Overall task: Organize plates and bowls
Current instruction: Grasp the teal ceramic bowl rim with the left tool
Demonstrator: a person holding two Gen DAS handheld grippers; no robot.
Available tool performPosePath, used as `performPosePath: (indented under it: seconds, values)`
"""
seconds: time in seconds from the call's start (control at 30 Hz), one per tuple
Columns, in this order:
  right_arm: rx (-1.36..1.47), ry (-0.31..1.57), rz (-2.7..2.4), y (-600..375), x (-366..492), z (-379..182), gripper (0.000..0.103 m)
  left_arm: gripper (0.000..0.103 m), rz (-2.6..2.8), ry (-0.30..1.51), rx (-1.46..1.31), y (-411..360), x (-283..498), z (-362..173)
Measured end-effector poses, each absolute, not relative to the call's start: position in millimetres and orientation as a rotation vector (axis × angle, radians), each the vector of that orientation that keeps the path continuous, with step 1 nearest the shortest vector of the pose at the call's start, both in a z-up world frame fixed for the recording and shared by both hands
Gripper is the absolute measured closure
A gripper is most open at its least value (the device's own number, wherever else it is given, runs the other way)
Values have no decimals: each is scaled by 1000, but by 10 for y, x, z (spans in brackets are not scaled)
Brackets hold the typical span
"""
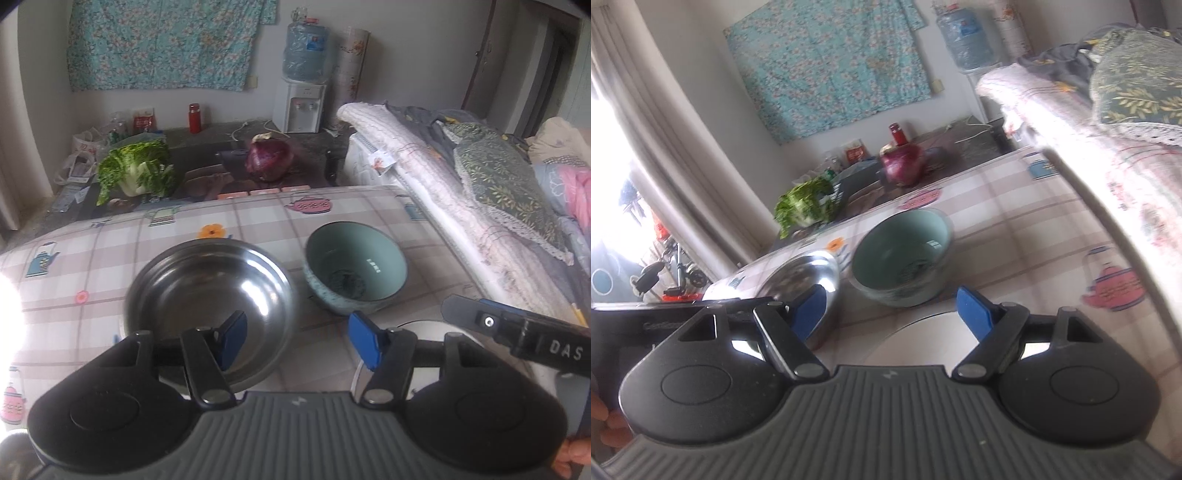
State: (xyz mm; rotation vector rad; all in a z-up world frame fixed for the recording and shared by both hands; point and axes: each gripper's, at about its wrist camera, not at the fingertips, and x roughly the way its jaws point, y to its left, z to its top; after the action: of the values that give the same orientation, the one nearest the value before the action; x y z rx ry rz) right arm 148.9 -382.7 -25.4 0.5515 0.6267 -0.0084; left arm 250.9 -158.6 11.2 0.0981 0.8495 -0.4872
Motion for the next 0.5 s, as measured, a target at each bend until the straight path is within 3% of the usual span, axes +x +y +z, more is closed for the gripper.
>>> performPosePath:
  seconds: [0.27,0.5]
  values:
    - [552,654,-43,-4323,1721,-368,26,56,-504,906,-11,-1871,2657,-27]
    - [570,698,3,-4407,2149,-490,34,57,-478,937,-68,-2044,2816,-145]
